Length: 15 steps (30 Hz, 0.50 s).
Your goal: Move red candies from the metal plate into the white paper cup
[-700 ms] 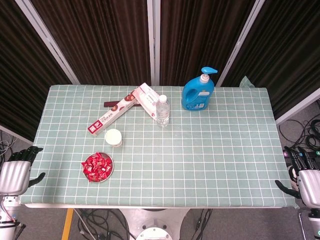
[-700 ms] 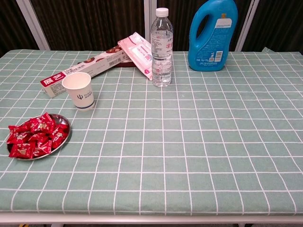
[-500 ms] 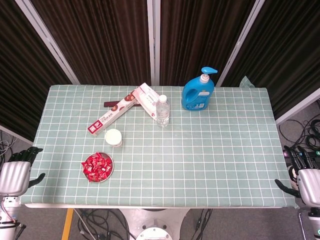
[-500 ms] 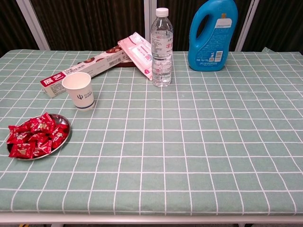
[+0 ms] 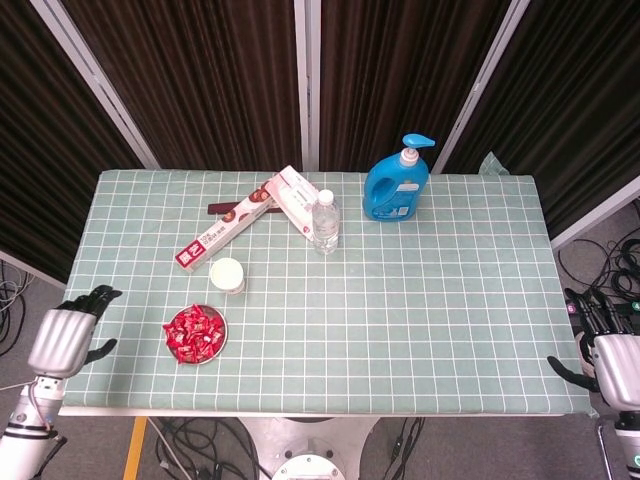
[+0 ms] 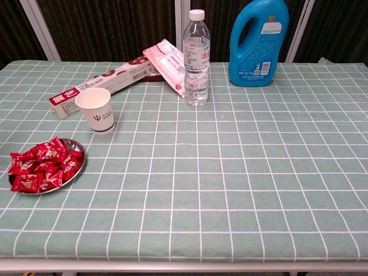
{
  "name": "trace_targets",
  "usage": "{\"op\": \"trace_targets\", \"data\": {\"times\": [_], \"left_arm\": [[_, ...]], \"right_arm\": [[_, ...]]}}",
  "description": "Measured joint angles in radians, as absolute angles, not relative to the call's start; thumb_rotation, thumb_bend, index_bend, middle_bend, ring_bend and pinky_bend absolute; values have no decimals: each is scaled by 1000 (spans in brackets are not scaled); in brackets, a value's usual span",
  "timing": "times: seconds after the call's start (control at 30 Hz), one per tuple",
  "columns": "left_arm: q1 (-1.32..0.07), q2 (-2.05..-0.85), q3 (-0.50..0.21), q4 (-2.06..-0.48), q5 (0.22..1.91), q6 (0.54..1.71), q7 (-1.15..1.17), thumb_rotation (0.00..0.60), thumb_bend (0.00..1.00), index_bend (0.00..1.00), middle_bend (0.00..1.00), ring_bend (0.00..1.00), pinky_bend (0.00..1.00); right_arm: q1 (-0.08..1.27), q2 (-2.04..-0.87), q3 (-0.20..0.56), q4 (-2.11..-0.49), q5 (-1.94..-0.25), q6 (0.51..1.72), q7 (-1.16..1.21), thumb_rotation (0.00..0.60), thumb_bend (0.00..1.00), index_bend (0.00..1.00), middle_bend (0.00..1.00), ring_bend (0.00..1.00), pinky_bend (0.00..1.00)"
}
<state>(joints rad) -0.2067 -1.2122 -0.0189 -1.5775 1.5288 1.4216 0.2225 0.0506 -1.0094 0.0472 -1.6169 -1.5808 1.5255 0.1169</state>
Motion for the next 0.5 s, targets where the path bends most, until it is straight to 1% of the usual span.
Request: {"op": "trace_targets", "data": {"times": [0.07, 0.13, 0.33, 0.5], "left_arm": [[-238, -1220, -20, -1571, 1537, 1373, 227, 600, 171, 331, 359, 816, 1000], [-269, -1235, -21, -1565, 1541, 1319, 239, 600, 171, 336, 373, 843, 1000], [-355, -1309, -26, -1539, 1518, 1164, 307, 600, 171, 362, 392, 871, 1000], [-397, -1391, -31, -1493, 1472, 1099, 372, 600, 168, 381, 407, 880, 1000]], "right_arm": [[50, -1010, 46, -1612, -1580, 1525, 120, 600, 90, 20, 133, 0, 219], [51, -1012, 45, -1608, -1579, 1523, 122, 600, 90, 20, 133, 0, 219], [56, -1009, 48, -1618, -1566, 1512, 113, 600, 89, 20, 133, 0, 219], [53, -1007, 47, -1613, -1559, 1511, 119, 600, 90, 20, 133, 0, 219]]}}
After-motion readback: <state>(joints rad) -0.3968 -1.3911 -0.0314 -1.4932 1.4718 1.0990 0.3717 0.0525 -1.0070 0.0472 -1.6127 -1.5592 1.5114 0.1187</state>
